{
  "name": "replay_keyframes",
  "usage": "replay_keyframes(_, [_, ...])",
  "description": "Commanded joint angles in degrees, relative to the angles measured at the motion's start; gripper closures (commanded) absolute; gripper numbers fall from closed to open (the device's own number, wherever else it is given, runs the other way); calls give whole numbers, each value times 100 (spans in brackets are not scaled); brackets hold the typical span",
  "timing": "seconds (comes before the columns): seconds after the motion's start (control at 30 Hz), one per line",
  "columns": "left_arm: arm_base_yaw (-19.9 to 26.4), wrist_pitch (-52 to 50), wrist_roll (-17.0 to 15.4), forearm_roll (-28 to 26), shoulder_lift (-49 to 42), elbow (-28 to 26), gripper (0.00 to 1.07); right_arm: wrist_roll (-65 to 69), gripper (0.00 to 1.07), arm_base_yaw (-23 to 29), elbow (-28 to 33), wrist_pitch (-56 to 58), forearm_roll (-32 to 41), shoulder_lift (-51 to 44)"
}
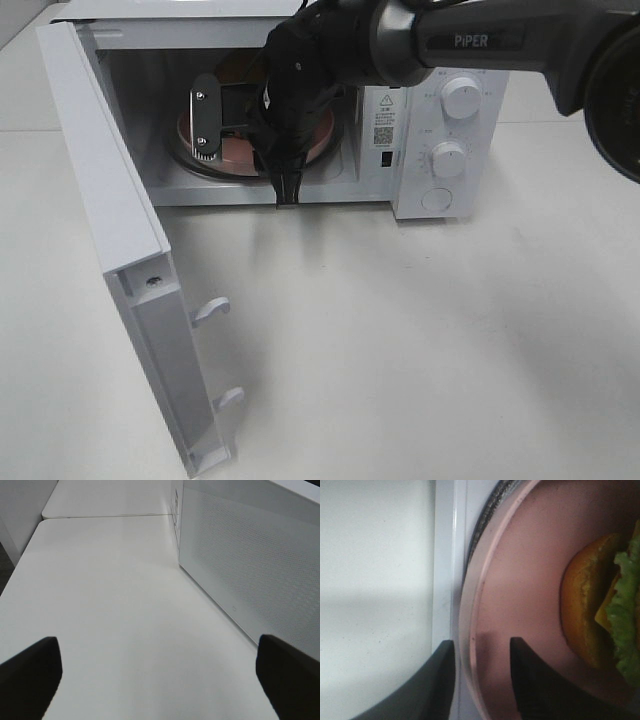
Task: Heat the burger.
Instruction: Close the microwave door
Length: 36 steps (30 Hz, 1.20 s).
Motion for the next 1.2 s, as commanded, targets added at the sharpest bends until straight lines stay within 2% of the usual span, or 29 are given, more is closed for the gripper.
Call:
replay_keyframes(0.03, [-6,-29,-46,29,-92,11,9,178,68,0,-52,223,-40,-80])
replay_keyframes(0.37, [-6,-29,-46,29,-92,11,9,275,68,115,29,544,-6,-212])
replay_keyframes(0.43, [-6,-29,-40,23,-92,11,9,269,66,132,418,424,-11,-441])
replay_keyframes(0.5, [-6,-29,-40,23,-92,11,9,269,66,132,533,372,-11,-498])
replay_keyframes(0.53, [-6,-29,-46,17,-92,11,9,258,65,132,814,229,-17,-665])
replay_keyframes(0.63, [-6,-29,-46,17,-92,11,9,252,64,132,922,155,-17,-733])
replay_keyframes(0.7, [-6,-29,-46,17,-92,11,9,252,59,132,1404,-34,-17,-1060])
replay_keyframes(0.8, [-6,-29,-46,17,-92,11,9,252,57,132,1501,-74,-17,-1129])
replay_keyframes(0.87, [-6,-29,-46,17,-92,11,9,252,50,132,1948,-264,-52,-1444])
replay_keyframes(0.93, [-6,-29,-46,17,-92,11,9,246,49,132,2051,-304,-52,-1536])
replay_keyframes(0.97, [-6,-29,-46,17,-92,11,9,201,46,132,2309,-401,-52,-1696])
replay_keyframes(1.2, [-6,-29,-46,17,-92,11,9,206,42,132,3054,-905,-46,-2275])
